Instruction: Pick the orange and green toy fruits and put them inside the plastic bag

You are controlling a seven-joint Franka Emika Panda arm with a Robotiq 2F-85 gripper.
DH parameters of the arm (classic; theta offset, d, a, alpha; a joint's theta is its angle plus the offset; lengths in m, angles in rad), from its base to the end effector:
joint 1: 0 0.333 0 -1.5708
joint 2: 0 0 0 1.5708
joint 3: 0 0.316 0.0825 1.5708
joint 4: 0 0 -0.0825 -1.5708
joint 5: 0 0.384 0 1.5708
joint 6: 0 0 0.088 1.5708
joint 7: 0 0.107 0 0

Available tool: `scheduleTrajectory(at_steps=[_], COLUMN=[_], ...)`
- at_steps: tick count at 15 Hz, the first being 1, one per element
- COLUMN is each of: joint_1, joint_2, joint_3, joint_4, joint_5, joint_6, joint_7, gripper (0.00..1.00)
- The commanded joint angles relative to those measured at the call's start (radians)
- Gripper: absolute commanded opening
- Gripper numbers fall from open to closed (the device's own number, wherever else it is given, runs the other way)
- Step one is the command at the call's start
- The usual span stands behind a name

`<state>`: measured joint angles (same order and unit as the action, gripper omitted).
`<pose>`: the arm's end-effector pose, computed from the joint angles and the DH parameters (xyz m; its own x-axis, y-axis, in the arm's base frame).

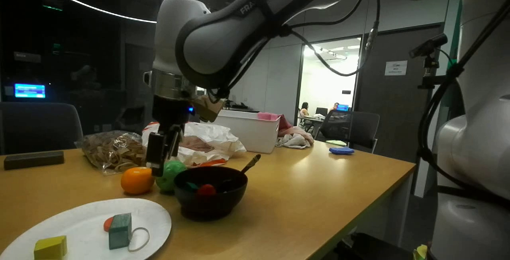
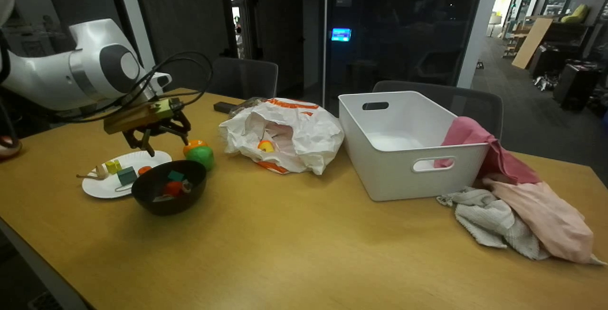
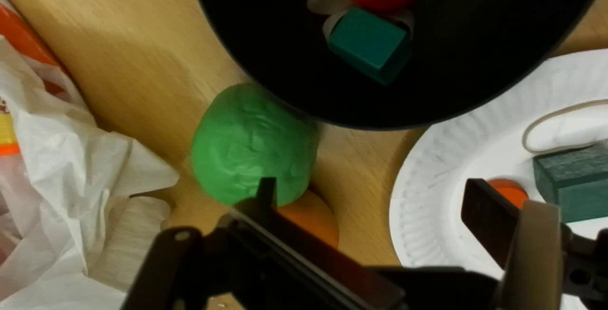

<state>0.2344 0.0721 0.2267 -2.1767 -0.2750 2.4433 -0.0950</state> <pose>0.5047 0.2491 0.3787 0.7127 0.6838 0.1566 0.6520 -0.7280 0.2120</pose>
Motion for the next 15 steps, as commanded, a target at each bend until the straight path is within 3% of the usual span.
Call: scheduleTrajectory(at_steps=[1,6,9,10,11,14,15], joint_1=[-0.007,-0.01,-0.02,-0.023,-0.026,-0.024,-0.024], joint_2=[0.084,0.162,0.188,0.193,0.198,0.199,0.198], joint_3=[-0.023,-0.07,-0.07,-0.071,-0.068,-0.069,-0.068], joint_4=[0.08,0.137,0.153,0.151,0.152,0.153,0.153], joint_5=[-0.08,-0.155,-0.09,-0.087,-0.078,-0.086,-0.085], joint_6=[0.042,0.065,0.035,0.048,0.055,0.068,0.066], joint_7=[0.011,0.005,-0.019,-0.03,-0.045,-0.055,-0.061], gripper=[1.0,1.0,1.0,0.75,0.74,0.53,0.53])
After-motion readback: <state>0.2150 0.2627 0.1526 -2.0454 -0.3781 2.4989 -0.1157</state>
